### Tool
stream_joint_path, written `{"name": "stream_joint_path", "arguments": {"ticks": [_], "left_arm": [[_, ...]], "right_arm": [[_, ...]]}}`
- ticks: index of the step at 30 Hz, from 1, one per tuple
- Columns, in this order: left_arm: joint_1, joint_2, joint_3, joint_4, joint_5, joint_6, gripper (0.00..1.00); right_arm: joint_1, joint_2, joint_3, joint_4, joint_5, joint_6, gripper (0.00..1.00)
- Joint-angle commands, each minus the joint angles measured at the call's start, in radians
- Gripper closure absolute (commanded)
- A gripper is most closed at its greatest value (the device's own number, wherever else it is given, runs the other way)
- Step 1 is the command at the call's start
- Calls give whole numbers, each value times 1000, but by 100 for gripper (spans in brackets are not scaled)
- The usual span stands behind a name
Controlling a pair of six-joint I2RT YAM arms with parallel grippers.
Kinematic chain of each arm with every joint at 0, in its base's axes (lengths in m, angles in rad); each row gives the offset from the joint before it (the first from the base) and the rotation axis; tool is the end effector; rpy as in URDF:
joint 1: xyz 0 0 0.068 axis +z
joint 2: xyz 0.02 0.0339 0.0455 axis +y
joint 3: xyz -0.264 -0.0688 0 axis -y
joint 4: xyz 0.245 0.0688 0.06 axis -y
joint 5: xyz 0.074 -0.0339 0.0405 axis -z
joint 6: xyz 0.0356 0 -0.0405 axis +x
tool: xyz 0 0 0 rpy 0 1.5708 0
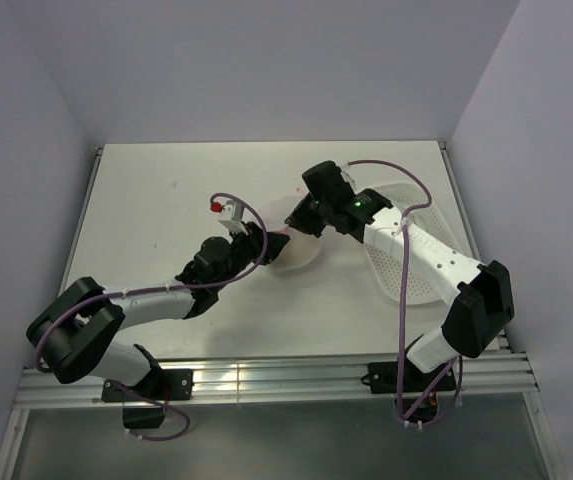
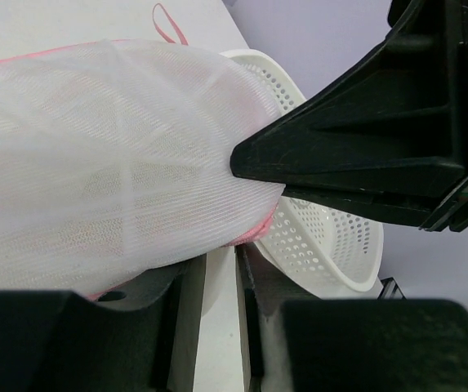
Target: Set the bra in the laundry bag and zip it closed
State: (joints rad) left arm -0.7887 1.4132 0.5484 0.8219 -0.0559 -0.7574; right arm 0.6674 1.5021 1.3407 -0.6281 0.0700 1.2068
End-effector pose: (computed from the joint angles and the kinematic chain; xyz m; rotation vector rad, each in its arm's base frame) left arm 0.2076 -0.2062 0.2220 -0.0194 1.7393 -1.1284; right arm 0.2611 0.2026 0.3190 0.7048 2.4137 0.7822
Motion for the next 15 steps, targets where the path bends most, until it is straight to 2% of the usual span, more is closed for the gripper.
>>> {"name": "stream_joint_path", "arguments": {"ticks": [1,12,15], "left_arm": [[13,10,-8,137,-24,-13,73],[13,-6,-39,210,11,1,68],[13,-13,-41,215,25,9,70]], "right_arm": [[18,-22,20,-16,-12,-12,100],[17,-16,23,-15,-13,-13,100],[17,-13,23,-16,-13,-13,100]]}}
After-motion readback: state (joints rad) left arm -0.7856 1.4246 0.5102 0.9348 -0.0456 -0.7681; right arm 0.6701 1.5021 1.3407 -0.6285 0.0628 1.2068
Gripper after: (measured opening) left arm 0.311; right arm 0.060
